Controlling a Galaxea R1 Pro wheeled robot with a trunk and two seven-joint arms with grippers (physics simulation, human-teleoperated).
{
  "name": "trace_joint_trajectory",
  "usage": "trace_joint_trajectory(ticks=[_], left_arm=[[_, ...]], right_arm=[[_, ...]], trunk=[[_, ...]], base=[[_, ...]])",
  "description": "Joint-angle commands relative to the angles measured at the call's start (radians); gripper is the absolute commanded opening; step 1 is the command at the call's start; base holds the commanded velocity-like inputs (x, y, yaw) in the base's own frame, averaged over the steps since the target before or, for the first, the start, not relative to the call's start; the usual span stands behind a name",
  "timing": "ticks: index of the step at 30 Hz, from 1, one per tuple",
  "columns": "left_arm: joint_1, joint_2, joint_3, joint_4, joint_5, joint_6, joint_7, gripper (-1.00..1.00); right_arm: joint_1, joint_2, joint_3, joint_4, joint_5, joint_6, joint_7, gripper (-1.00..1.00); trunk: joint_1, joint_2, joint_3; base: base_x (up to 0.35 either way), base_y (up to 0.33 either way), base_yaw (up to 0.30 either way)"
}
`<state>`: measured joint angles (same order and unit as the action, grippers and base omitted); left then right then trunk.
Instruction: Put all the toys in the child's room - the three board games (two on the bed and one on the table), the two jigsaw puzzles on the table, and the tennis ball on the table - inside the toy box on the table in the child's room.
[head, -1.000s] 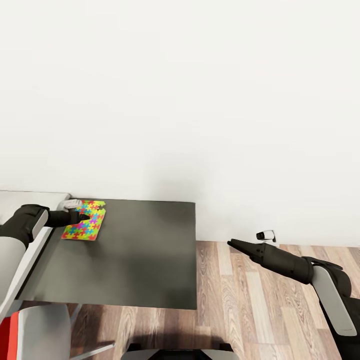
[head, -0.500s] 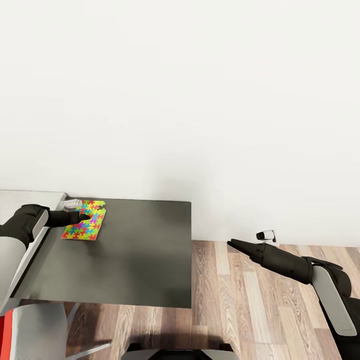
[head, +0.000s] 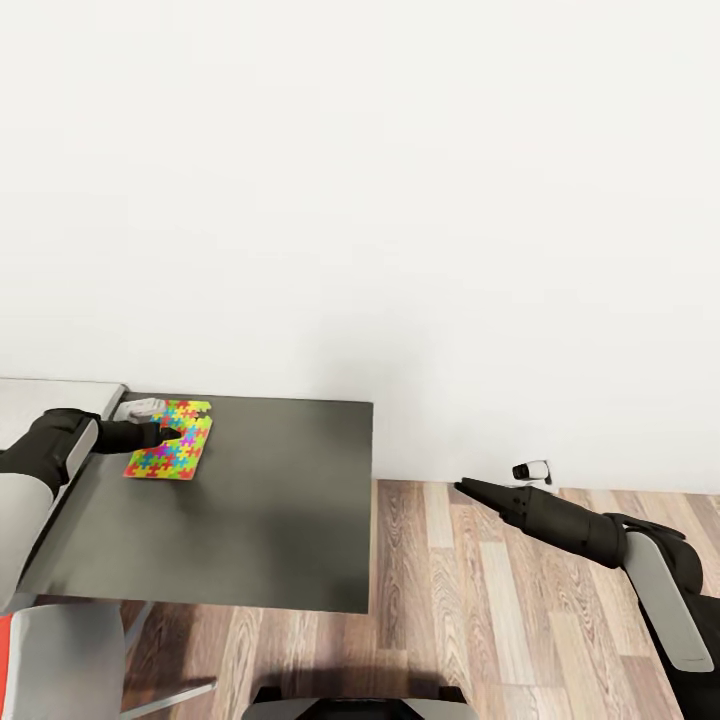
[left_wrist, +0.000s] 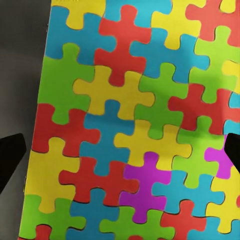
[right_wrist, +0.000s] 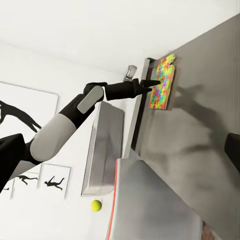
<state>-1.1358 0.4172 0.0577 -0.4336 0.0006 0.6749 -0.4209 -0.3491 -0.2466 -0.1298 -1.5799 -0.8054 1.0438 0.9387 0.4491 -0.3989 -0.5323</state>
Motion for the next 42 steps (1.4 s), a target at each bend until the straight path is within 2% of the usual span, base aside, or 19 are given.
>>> trace_joint_trajectory(ticks=[1,42], left_arm=[[0.001,-0.001,0.004,0.012,0.009,0.011,-0.007,1.00],[0.001,-0.005,0.003,0.010,0.009,0.011,0.005,1.00]], right_arm=[[-0.001,0.000,-0.001,0.000,0.003,0.003,0.005,1.00],[-0.001,0.003,-0.002,0.000,0.003,0.003,0.006,1.00]], trunk=[[0.001,-0.001,-0.002],[0.001,-0.001,-0.002]], base=[[-0.018,-0.088,0.000],[-0.052,-0.132,0.000]])
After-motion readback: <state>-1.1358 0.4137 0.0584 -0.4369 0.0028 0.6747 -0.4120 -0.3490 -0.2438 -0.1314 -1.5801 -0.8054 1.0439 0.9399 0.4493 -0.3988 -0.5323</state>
